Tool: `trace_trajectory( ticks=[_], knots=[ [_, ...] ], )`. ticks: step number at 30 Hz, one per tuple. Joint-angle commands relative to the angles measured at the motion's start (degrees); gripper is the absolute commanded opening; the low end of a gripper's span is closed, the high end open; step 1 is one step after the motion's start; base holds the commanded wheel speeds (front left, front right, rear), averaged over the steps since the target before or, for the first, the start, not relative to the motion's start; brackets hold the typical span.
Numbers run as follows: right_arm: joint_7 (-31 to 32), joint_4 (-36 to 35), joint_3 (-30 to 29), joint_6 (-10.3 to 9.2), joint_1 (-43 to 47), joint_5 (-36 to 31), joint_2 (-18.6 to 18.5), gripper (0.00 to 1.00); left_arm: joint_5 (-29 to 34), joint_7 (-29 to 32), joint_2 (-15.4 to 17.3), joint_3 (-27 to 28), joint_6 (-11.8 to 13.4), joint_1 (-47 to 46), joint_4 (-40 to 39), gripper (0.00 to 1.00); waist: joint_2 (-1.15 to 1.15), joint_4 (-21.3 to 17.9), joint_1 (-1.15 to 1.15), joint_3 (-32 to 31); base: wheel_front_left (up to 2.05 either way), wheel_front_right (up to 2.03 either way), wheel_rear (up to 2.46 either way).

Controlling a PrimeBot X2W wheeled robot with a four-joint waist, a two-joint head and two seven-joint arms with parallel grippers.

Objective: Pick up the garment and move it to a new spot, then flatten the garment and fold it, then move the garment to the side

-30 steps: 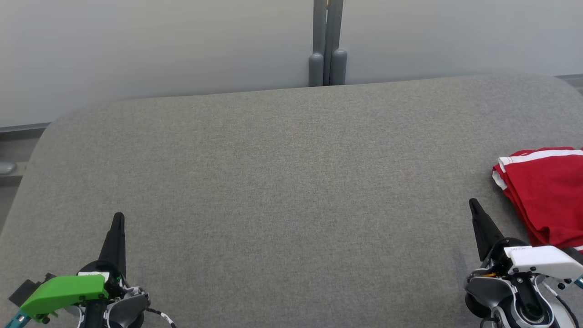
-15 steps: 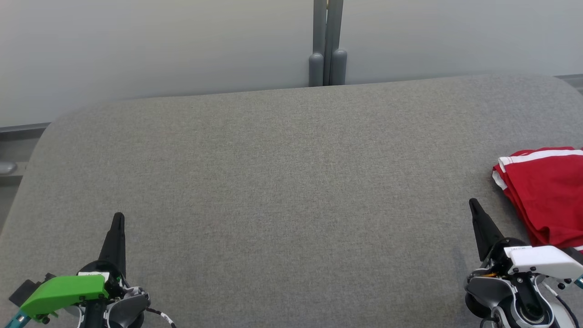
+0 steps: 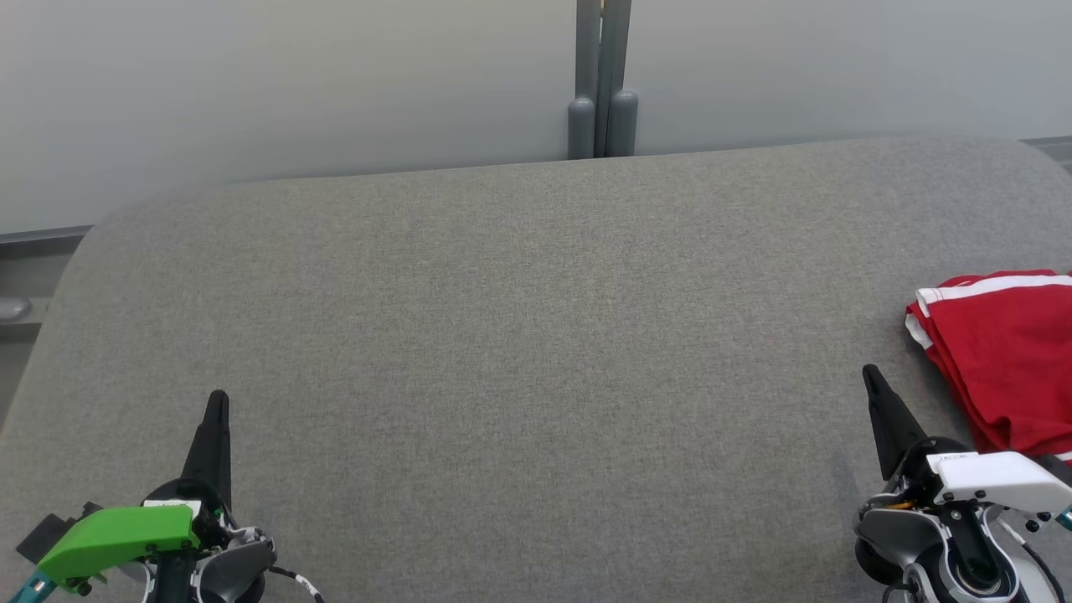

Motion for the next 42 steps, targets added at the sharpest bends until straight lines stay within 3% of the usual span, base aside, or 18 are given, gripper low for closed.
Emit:
trace_trajectory(
  ticks=[1, 42],
  knots=[
    [0.21, -0.18, 0.09, 0.02, -0.50, 0.47, -0.29, 0.00, 0.04, 0.13, -0.01, 0.08, -0.35, -0.81, -0.18, 0.00, 0.00, 0.00, 0.00, 0.00, 0.00, 0.00, 0.00],
    [0.20, -0.18, 0.09, 0.02, -0.50, 0.46, -0.29, 0.00, 0.05, 0.14, -0.02, 0.09, -0.35, -0.81, -0.19, 0.00, 0.00, 0.00, 0.00, 0.00, 0.00, 0.00, 0.00]
  ],
)
